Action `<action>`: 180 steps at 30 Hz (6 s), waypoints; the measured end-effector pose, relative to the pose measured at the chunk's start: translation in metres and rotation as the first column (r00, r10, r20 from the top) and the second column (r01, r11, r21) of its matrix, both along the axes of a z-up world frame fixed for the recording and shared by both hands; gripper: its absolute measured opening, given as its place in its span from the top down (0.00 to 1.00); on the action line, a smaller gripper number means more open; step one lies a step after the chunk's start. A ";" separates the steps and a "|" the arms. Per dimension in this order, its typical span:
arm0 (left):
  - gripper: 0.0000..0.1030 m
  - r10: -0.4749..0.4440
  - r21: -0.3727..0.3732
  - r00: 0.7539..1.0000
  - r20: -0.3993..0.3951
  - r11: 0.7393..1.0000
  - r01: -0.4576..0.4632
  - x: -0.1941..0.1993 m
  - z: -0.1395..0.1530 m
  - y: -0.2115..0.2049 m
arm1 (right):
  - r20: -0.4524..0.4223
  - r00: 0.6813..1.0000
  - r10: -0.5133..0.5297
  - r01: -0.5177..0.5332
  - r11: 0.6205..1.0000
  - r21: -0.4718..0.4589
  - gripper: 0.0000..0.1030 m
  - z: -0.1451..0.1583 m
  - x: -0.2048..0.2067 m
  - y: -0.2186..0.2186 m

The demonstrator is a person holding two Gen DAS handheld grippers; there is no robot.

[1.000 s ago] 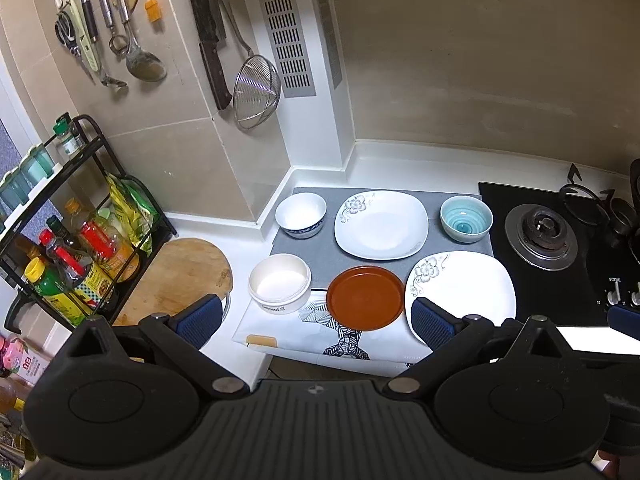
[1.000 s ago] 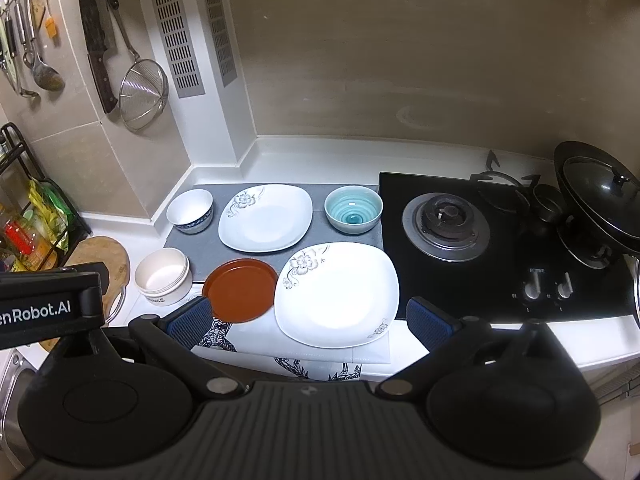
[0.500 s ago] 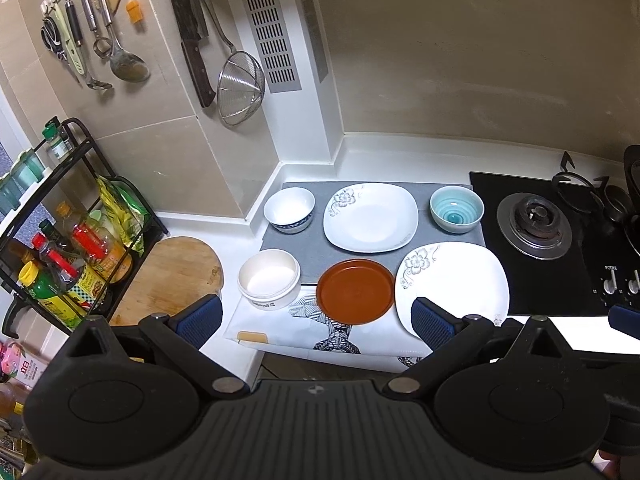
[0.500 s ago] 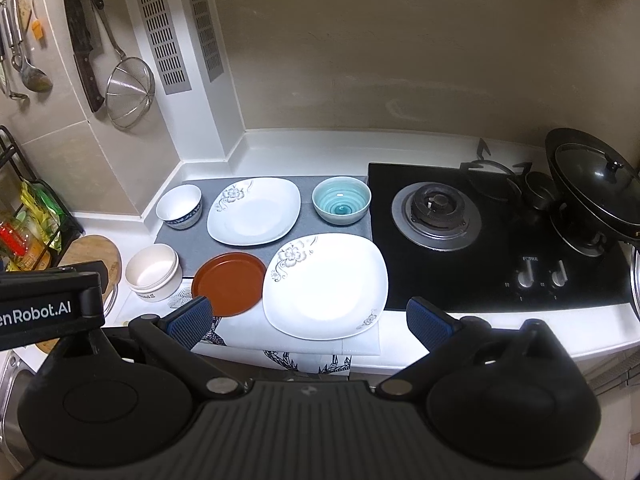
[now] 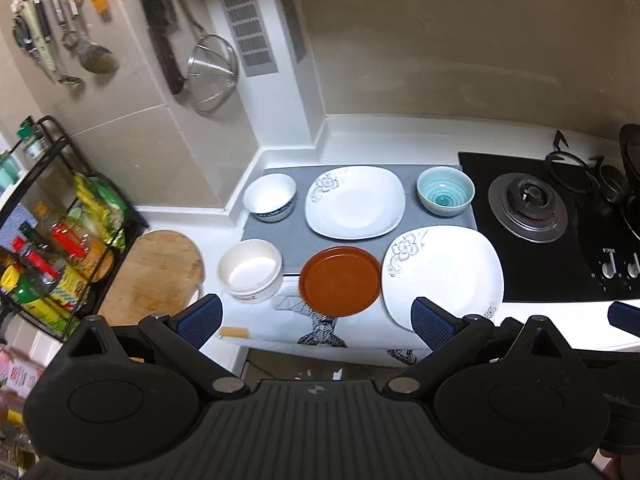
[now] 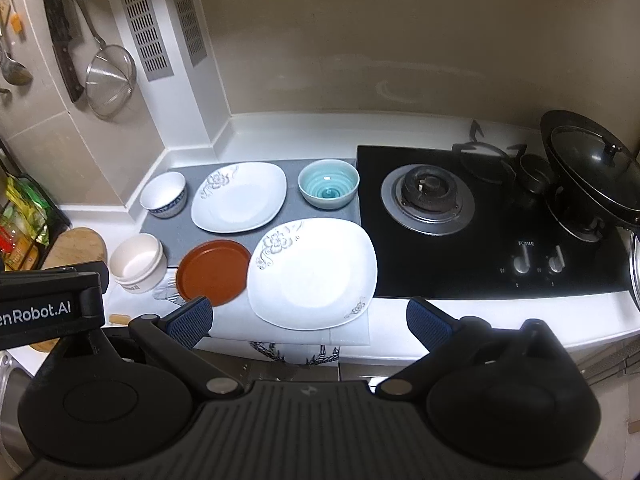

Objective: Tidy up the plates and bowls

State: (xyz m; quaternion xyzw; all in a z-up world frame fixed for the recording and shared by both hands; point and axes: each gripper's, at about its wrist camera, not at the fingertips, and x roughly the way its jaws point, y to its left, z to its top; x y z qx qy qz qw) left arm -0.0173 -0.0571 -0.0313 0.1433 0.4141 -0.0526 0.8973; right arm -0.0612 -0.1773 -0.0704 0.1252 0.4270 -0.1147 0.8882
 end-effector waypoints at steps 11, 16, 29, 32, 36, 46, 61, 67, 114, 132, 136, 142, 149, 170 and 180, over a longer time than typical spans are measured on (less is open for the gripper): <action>0.06 -0.181 -0.313 0.962 -0.206 0.943 0.110 0.099 -0.109 0.030 | 0.099 0.995 0.001 -0.003 1.000 0.014 0.00 -0.093 0.036 -0.044; 0.08 -0.238 -0.387 0.905 -0.352 0.917 0.090 0.163 -0.175 0.032 | 0.169 0.984 0.065 -0.067 0.998 0.007 0.00 -0.135 0.045 -0.087; 0.66 -0.295 -0.404 0.733 -0.613 0.914 0.030 0.280 -0.267 -0.021 | 0.125 0.991 -0.054 0.015 0.956 0.293 0.01 -0.178 0.096 -0.156; 0.66 -0.314 -0.436 0.699 -0.643 0.900 0.003 0.282 -0.277 -0.030 | 0.115 0.990 -0.078 0.023 0.907 0.420 0.22 -0.199 0.102 -0.182; 0.78 -0.238 -0.399 0.704 -0.670 0.914 -0.071 0.280 -0.289 -0.032 | 0.054 0.996 -0.070 0.034 0.867 0.497 0.43 -0.220 0.118 -0.206; 0.83 -0.177 -0.384 0.742 -0.646 0.916 -0.116 0.270 -0.281 -0.019 | 0.011 1.000 -0.001 -0.006 0.791 0.612 0.43 -0.252 0.137 -0.220; 0.82 -0.137 -0.354 0.693 -0.708 0.918 -0.180 0.279 -0.309 -0.019 | -0.025 0.999 -0.047 0.052 0.736 0.675 0.25 -0.274 0.132 -0.236; 0.79 -0.117 -0.329 0.702 -0.702 0.928 -0.174 0.287 -0.308 -0.029 | -0.039 0.999 -0.026 0.046 0.692 0.721 0.38 -0.288 0.135 -0.228; 0.79 -0.127 -0.375 0.927 -0.352 0.927 -0.016 0.279 -0.175 0.020 | 0.203 0.965 0.168 -0.243 0.866 0.438 0.80 -0.189 0.176 -0.133; 0.79 -0.109 -0.430 0.934 -0.341 0.901 -0.052 0.345 -0.181 0.078 | 0.201 0.969 0.146 -0.212 0.905 0.369 0.80 -0.173 0.230 -0.080; 0.79 -0.100 -0.431 0.926 -0.365 0.900 -0.073 0.358 -0.190 0.083 | 0.197 0.969 0.149 -0.211 0.913 0.348 0.80 -0.171 0.249 -0.073; 0.79 -0.086 -0.447 0.919 -0.384 0.889 -0.104 0.376 -0.199 0.091 | 0.197 0.971 0.132 -0.199 0.908 0.368 0.80 -0.177 0.272 -0.072; 0.79 -0.058 -0.423 0.915 -0.399 0.897 -0.128 0.399 -0.217 0.093 | 0.161 0.977 0.139 -0.193 0.898 0.395 0.80 -0.208 0.302 -0.069; 0.79 -0.056 -0.337 0.916 -0.397 0.937 -0.089 0.431 -0.245 0.074 | 0.125 0.989 0.082 -0.126 0.909 0.398 0.80 -0.268 0.333 -0.075; 0.79 -0.063 -0.364 0.901 -0.430 0.925 -0.109 0.427 -0.259 0.088 | 0.071 0.997 -0.028 -0.010 0.877 0.481 0.88 -0.277 0.335 -0.085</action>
